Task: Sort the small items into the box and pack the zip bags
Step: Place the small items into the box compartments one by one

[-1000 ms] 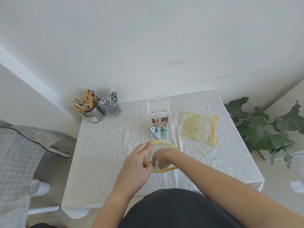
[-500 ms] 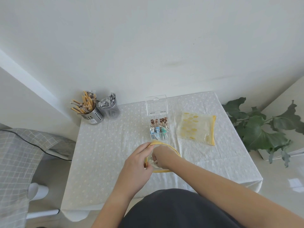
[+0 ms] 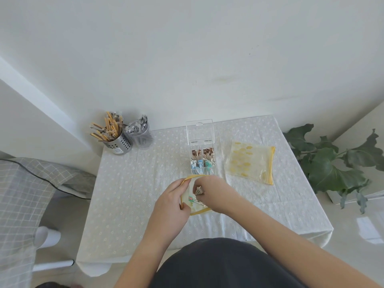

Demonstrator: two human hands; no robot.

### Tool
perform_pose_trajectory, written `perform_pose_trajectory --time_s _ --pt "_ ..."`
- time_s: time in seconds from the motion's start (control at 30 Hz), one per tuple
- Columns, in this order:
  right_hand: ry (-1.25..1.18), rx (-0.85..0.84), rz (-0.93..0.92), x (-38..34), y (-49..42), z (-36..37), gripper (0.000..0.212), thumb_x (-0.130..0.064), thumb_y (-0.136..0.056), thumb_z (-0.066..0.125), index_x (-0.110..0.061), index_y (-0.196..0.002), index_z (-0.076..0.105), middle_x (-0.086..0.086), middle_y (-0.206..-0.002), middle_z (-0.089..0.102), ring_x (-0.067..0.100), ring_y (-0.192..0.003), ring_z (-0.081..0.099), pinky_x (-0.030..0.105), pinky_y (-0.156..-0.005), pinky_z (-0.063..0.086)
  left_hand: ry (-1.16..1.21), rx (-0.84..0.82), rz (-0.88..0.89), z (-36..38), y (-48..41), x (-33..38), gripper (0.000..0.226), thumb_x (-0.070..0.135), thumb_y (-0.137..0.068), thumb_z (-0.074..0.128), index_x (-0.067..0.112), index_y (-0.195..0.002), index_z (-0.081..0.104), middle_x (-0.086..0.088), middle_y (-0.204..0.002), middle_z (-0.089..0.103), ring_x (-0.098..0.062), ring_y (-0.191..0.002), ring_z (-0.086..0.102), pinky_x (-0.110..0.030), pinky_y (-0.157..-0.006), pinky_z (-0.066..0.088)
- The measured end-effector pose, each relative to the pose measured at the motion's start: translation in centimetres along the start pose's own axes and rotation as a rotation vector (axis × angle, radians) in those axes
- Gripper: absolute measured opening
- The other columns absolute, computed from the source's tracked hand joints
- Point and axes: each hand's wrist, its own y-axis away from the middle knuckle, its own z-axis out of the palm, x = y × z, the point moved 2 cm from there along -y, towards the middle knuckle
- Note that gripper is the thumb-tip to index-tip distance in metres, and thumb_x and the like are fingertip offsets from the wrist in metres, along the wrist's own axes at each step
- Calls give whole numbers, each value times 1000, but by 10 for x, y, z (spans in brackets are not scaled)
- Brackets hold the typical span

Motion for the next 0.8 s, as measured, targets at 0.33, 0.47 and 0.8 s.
perform_pose_trajectory --time_s 0.33,0.47,0.8 --pt "-987 109 112 29 17 -44 13 -11 -84 82 -13 -97 79 9 -93 79 22 -88 78 39 -85 63 -24 79 -93 -9 -10 -11 75 -4 -85 59 35 -149 53 35 -129 46 1 -114 54 -23 -96 52" --pt "-1108 165 127 55 5 -52 15 -6 -85 81 -8 -99 78 14 -103 78 30 -94 77 43 -91 60 -36 74 -170 -8 -14 -23 76 0 -85 59 30 -155 48 22 -149 48 -9 -129 54 -36 -108 51" --pt "-848 343 309 106 -56 -54 12 -14 -83 79 -20 -93 77 -1 -94 76 21 -81 78 47 -83 60 3 87 -252 -10 -17 -29 75 1 -88 59 30 -155 47 25 -147 47 -10 -124 56 -35 -108 51"
